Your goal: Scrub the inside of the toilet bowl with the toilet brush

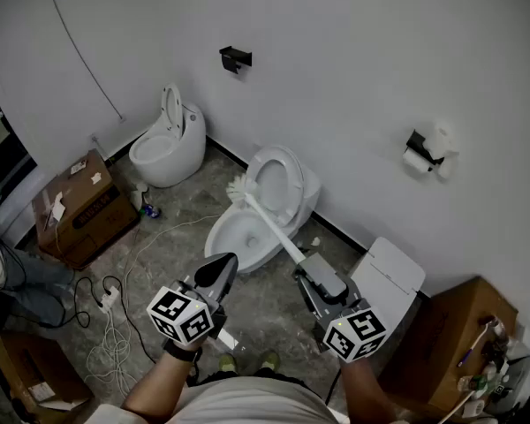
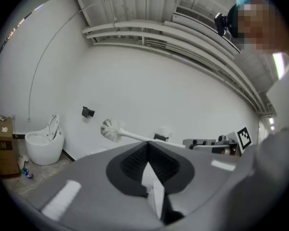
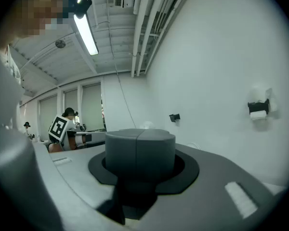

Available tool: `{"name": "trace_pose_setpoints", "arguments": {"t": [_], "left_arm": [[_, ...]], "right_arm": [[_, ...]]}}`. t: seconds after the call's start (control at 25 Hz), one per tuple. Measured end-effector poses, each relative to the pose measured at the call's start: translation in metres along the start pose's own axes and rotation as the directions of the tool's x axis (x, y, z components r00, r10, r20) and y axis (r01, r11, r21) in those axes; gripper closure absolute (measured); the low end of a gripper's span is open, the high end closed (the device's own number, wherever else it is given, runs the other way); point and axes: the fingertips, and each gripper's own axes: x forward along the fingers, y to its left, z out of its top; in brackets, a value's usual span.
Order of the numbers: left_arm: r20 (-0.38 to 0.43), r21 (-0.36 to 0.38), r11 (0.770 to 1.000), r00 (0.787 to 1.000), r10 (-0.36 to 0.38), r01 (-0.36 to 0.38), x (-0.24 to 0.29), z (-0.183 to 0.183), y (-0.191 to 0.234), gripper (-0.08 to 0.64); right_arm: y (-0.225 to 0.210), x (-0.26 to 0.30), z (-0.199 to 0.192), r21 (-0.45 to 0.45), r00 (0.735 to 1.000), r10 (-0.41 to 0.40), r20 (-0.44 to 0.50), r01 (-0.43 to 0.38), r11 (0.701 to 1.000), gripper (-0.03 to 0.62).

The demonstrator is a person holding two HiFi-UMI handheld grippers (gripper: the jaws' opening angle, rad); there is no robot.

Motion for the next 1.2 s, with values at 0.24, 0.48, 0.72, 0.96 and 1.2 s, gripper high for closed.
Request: {"name": "trace_pose_setpoints", "arguments": {"t": [0.24,0.48,0.72,0.96,1.2], "left_arm": [[0.011,0.008,1.000,1.000,0.007,-0.007,-0.004,0.006,0.002,0.555],[0.015,0.012,1.000,1.000,0.013,-0.013,-0.006,0.007,0.001,0.555],[0.022,0.018,0.998,0.998,0.059,-0.060,-0.007,0.005,0.014,0.555],[0.029,0.025,0.988,0.988,0.150,-0.151,-0.012,-0.001,0.036,0.555],[0.033,0.030,0.976,0.976,0.213,-0.214,-0.014,-0.013,0.042,0.555]], "right_arm": [[0.003,0.004,0.003,-0.001,1.000,0.001,0.005,-0.001,1.000,0.426],[0.004,0.006,0.003,0.002,1.000,0.012,0.003,-0.012,1.000,0.426],[-0.006,0.008,-0.006,0.058,0.999,0.043,-0.009,-0.043,0.997,0.425],[-0.024,0.011,-0.027,0.074,0.997,0.060,-0.050,-0.057,0.996,0.425],[-0.029,0.019,-0.047,0.053,0.989,0.098,-0.109,-0.093,0.994,0.425]]}}
